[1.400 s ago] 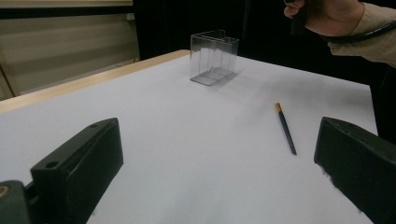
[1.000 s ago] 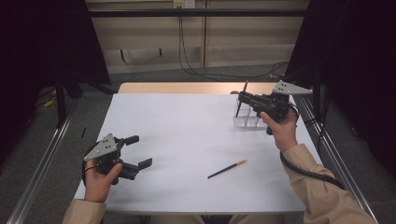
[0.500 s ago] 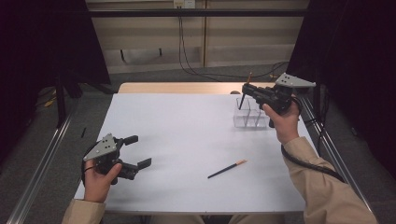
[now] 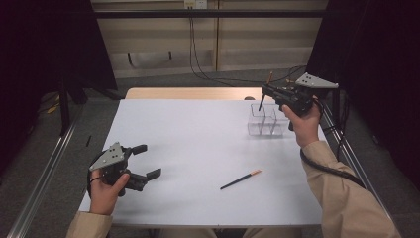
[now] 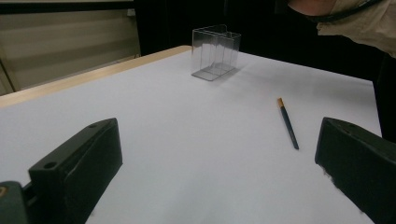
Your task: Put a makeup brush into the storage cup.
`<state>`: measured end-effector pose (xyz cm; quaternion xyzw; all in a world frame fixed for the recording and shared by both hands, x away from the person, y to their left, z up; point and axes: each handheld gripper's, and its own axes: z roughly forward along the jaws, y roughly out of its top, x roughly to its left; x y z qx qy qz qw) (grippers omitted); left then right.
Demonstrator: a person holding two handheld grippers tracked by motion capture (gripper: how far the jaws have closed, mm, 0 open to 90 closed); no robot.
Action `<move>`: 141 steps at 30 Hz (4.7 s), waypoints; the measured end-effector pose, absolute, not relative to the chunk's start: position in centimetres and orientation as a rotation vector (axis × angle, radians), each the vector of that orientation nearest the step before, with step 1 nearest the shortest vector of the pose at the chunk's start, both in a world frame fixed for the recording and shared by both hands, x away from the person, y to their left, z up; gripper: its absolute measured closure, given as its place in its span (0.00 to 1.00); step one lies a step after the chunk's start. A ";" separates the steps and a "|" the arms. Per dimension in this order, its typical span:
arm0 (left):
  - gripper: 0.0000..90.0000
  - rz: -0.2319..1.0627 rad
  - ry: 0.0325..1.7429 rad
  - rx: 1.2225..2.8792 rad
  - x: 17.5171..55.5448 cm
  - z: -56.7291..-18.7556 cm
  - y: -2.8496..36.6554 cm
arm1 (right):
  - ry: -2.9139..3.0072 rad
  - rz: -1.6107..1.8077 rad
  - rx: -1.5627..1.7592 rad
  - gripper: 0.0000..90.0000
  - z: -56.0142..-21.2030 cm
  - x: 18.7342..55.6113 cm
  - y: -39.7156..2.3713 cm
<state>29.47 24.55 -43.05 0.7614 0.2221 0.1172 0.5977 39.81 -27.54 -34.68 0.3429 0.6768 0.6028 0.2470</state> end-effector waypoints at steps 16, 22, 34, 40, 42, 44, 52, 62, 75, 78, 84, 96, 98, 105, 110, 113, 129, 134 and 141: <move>0.01 0.274 0.511 1.775 29.5 -43.2 24.6 | 1.821 1.580 0.992 0.93 -35.0 40.9 -28.7; 0.01 0.268 0.516 1.769 29.5 -43.2 24.5 | 1.811 1.568 1.001 0.93 -35.2 40.9 -29.2; 0.01 0.269 0.510 1.780 29.5 -43.2 24.5 | 1.816 1.522 1.019 0.93 -35.7 40.6 -30.5; 0.01 0.276 0.513 1.777 29.5 -43.2 24.5 | 1.809 1.507 1.035 0.93 -35.9 40.6 -31.2; 0.01 0.265 0.517 1.777 29.5 -43.3 24.4 | 1.806 1.504 1.038 0.93 -35.9 40.6 -31.3; 0.01 0.263 0.513 1.780 29.5 -43.3 24.4 | 1.807 1.496 1.042 0.93 -36.0 40.6 -31.4; 0.01 0.270 0.514 1.781 29.5 -43.3 24.4 | 1.798 1.486 1.048 0.93 -36.5 40.5 -31.7; 0.01 0.270 0.512 1.784 29.5 -43.3 24.4 | 1.797 1.463 1.064 0.93 -37.4 40.3 -32.0; 0.00 0.276 0.516 1.787 29.5 -43.3 24.4 | 1.809 1.433 1.063 0.93 -38.0 40.1 -32.0; 0.00 0.278 0.518 1.788 29.4 -43.3 24.4 | 1.811 1.427 1.066 0.93 -38.1 40.1 -32.1; 0.00 0.277 0.519 1.785 29.4 -43.3 24.3 | 1.813 1.427 1.076 0.93 -38.4 40.1 -32.3; 0.00 0.277 0.519 1.785 29.4 -43.3 24.3 | 1.811 1.416 1.088 0.92 -39.0 40.0 -32.3; 0.00 0.277 0.519 1.784 29.4 -43.3 24.3 | 1.815 1.415 1.093 0.92 -39.1 40.0 -32.4; 0.00 0.276 0.519 1.784 29.4 -43.3 24.3 | 1.813 1.413 1.104 0.92 -39.4 40.0 -32.4; 0.00 0.277 0.516 1.787 29.4 -43.3 24.3 | 1.816 1.415 1.108 0.92 -39.7 40.0 -32.3; 0.00 0.276 0.516 1.785 29.4 -43.3 24.3 | 1.814 1.404 1.116 0.92 -39.8 40.0 -32.3; 0.00 0.276 0.520 1.784 29.4 -43.3 24.3 | 1.811 1.408 1.130 0.92 -40.4 39.8 -32.5; 0.00 0.276 0.518 1.784 29.4 -43.3 24.3 | 1.817 1.410 1.132 0.92 -40.6 39.8 -32.5; 0.00 0.275 0.518 1.784 29.4 -43.3 24.2 | 1.818 1.413 1.132 0.92 -40.6 39.7 -32.6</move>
